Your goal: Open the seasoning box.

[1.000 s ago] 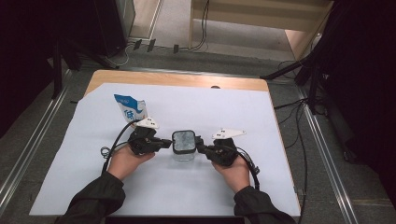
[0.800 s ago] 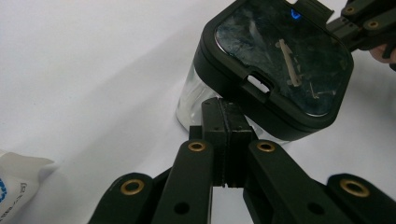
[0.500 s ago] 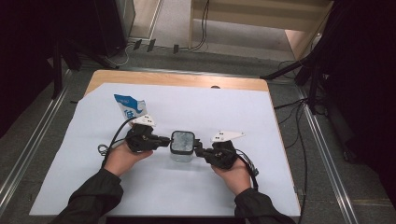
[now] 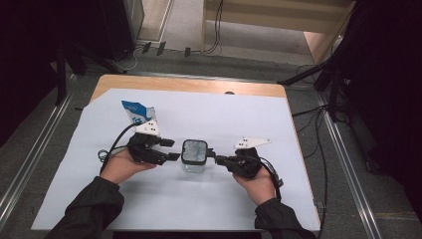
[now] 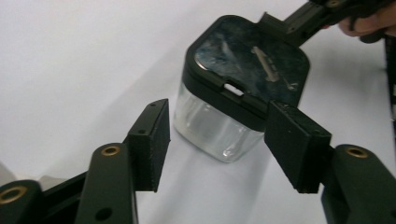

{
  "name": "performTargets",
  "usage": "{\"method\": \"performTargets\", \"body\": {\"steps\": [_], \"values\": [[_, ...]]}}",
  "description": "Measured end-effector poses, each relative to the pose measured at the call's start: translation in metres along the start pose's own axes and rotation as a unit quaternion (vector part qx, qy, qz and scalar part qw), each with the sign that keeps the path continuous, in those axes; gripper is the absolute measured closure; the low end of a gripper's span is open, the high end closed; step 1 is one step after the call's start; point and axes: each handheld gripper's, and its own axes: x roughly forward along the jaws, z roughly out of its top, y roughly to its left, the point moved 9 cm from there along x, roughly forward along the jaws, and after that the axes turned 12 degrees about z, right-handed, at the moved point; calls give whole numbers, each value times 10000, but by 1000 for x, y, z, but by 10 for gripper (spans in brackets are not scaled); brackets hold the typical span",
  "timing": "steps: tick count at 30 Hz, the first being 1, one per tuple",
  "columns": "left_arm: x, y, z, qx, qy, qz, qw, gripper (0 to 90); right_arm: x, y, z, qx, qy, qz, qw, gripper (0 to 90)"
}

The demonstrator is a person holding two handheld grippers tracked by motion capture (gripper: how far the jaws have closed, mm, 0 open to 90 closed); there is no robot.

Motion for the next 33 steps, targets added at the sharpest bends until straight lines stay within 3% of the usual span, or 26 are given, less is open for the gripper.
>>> {"method": "performTargets", "body": {"steps": [3,5,6,8,18,33], "values": [[-1,-3,3,22,-148,-144,9998,344,1,-1,-1,22,27,1,10000,900],[-1,-5,3,100,-19,-225,9997,265,1,-2,-1,35,14,-2,10000,900],[-1,-7,2,186,21,-389,9991,236,1,-2,-1,41,22,-4,10000,900],[1,-6,3,189,-11,-352,9992,186,1,-3,-2,66,32,-13,10000,900],[26,-9,-4,256,240,-472,9983,133,3,-7,-4,145,48,-77,9999,900],[45,-17,-3,433,169,-613,9970,111,4,-9,-6,187,35,-123,9997,900]]}}
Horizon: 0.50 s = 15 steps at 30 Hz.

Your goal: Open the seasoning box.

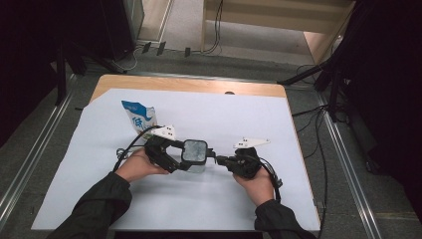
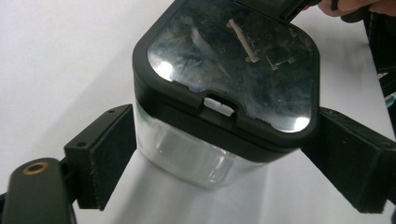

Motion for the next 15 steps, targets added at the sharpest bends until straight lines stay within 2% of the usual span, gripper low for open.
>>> {"method": "performTargets", "body": {"steps": [10,15], "values": [[5,1,0,61,-39,-70,9999,115,0,0,-1,31,-2,-17,10000,900],[5,0,2,89,-28,-35,9999,111,0,1,-2,28,-5,-28,10000,900]]}}
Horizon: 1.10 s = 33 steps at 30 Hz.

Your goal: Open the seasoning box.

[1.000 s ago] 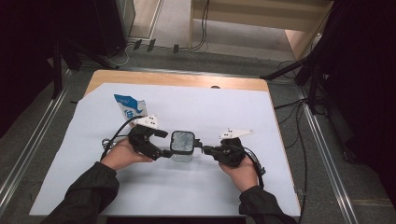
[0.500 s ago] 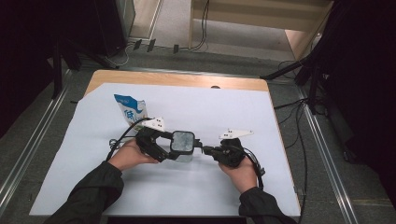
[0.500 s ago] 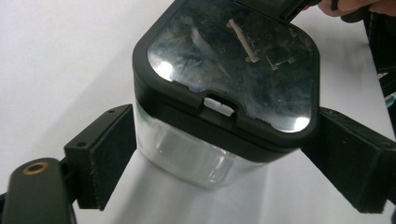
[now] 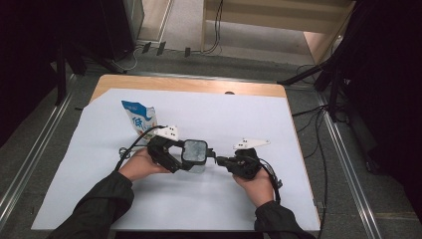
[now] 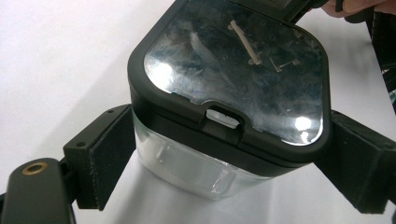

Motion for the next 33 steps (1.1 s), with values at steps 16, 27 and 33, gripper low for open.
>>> {"method": "performTargets", "body": {"steps": [16,27,33], "values": [[-6,-1,9,29,-9,77,10000,115,0,1,0,37,10,-30,10000,900],[-12,-2,13,8,-33,99,9999,120,0,1,0,22,11,-33,10000,900],[-13,-2,15,26,31,122,9999,122,0,0,1,22,7,-39,10000,900]]}}
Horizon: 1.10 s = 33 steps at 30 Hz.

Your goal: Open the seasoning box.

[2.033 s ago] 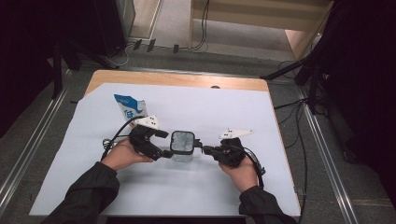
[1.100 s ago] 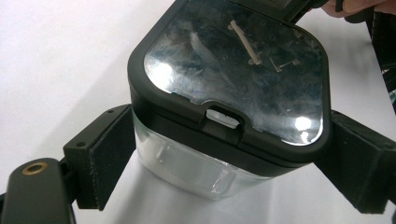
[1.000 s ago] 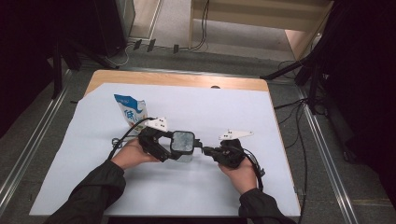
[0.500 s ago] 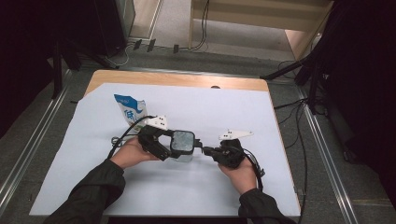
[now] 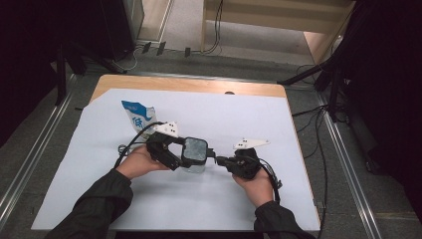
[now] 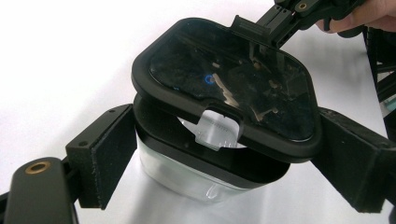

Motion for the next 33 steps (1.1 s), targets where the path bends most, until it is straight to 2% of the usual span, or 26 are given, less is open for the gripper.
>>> {"method": "performTargets", "body": {"steps": [14,17,18,19,22,23,25,28,29,31,33], "values": [[-9,-1,8,62,-64,132,9999,135,0,0,1,20,-46,33,10000,900],[-16,-2,13,96,-139,137,9998,156,0,0,1,22,-57,45,10000,900],[-16,-2,13,96,-139,137,9998,176,0,0,1,22,-57,45,10000,900],[-21,-4,17,11,-260,-105,9996,271,0,0,1,24,-49,49,10000,900],[-24,-5,20,-35,-303,-140,9994,312,0,0,1,22,-47,52,10000,900],[-26,-7,20,5,-248,-190,9995,380,0,0,1,19,-55,51,10000,900],[-27,-8,21,-11,-211,-211,9996,412,0,0,1,20,-51,51,10000,900],[-27,-11,21,-18,-124,-309,9994,600,0,1,1,23,-58,60,10000,900],[-27,-12,21,-12,-84,-322,9994,600,0,0,1,22,-61,60,10000,900],[-28,-15,23,43,-161,-365,9992,706,0,0,2,23,-78,71,9999,900],[-28,-16,24,-1,-157,-355,9992,764,-1,1,2,17,-86,83,9999,900]]}}
